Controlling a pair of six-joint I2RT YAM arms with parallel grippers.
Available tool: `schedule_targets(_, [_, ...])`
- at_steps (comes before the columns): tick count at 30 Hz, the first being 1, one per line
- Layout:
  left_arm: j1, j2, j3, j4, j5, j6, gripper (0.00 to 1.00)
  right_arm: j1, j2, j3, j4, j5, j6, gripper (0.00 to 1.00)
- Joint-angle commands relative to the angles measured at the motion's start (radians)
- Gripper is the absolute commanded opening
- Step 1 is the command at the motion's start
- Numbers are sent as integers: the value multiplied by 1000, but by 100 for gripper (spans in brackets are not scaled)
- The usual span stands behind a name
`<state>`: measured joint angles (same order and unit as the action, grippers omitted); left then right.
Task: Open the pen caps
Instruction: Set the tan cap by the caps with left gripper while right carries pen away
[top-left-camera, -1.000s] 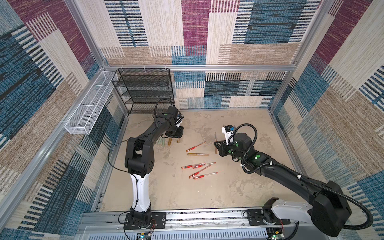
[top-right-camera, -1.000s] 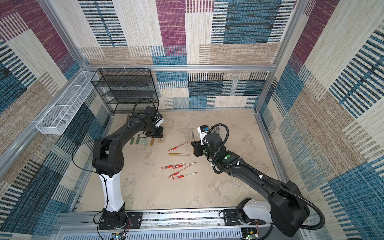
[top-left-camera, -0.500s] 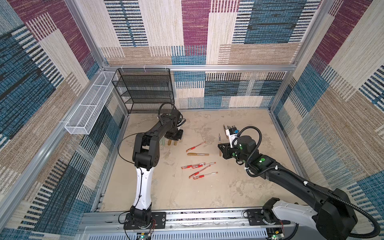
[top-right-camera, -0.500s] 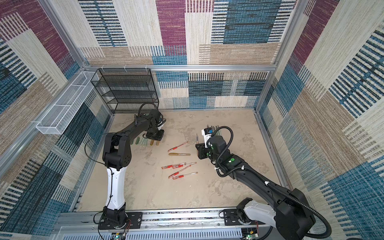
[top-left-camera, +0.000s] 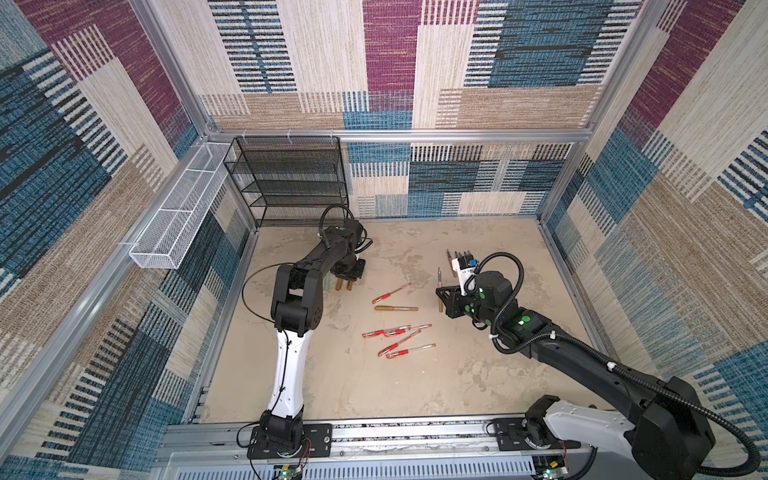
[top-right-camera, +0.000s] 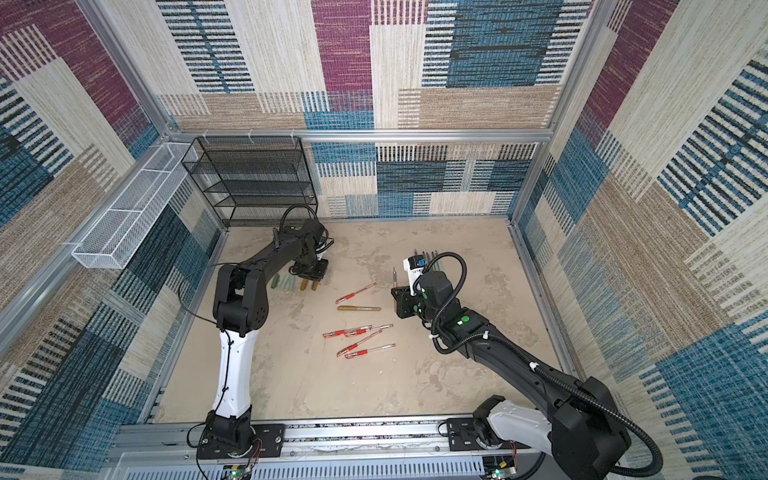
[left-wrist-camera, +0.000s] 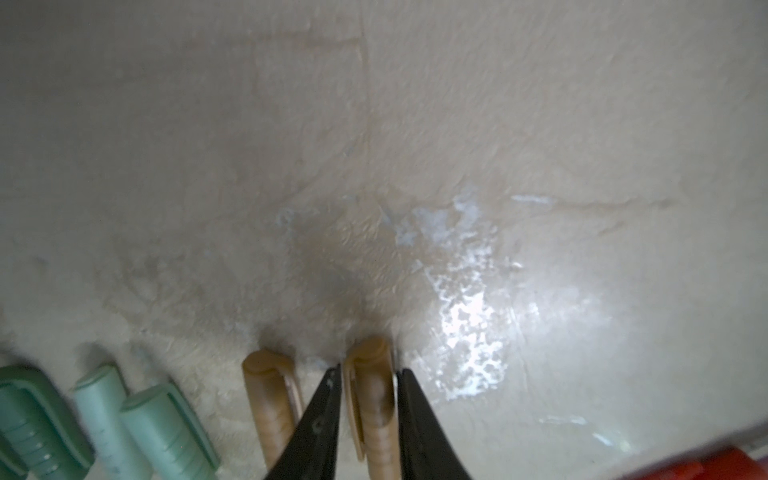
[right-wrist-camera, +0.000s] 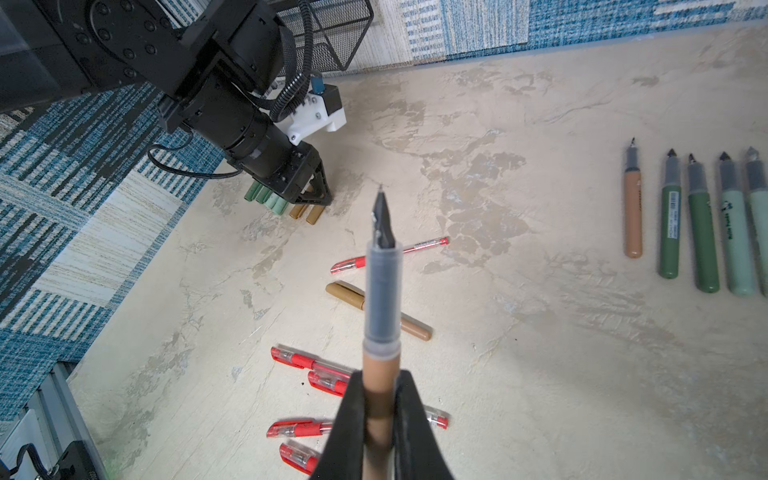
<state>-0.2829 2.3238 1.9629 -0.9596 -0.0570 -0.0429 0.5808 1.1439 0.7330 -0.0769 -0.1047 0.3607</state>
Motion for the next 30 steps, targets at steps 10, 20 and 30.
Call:
schedule_targets(10, [0, -84, 15, -31, -4, -17, 41, -11, 15, 26, -12, -5, -22, 0])
schedule_targets(20, [0, -354, -193, 47, 84, -30, 59, -102, 173, 193, -115, -79, -93, 0])
schedule_targets(30, [-1, -631, -460, 165, 137, 1, 87, -185, 402, 430, -251, -118, -159, 0])
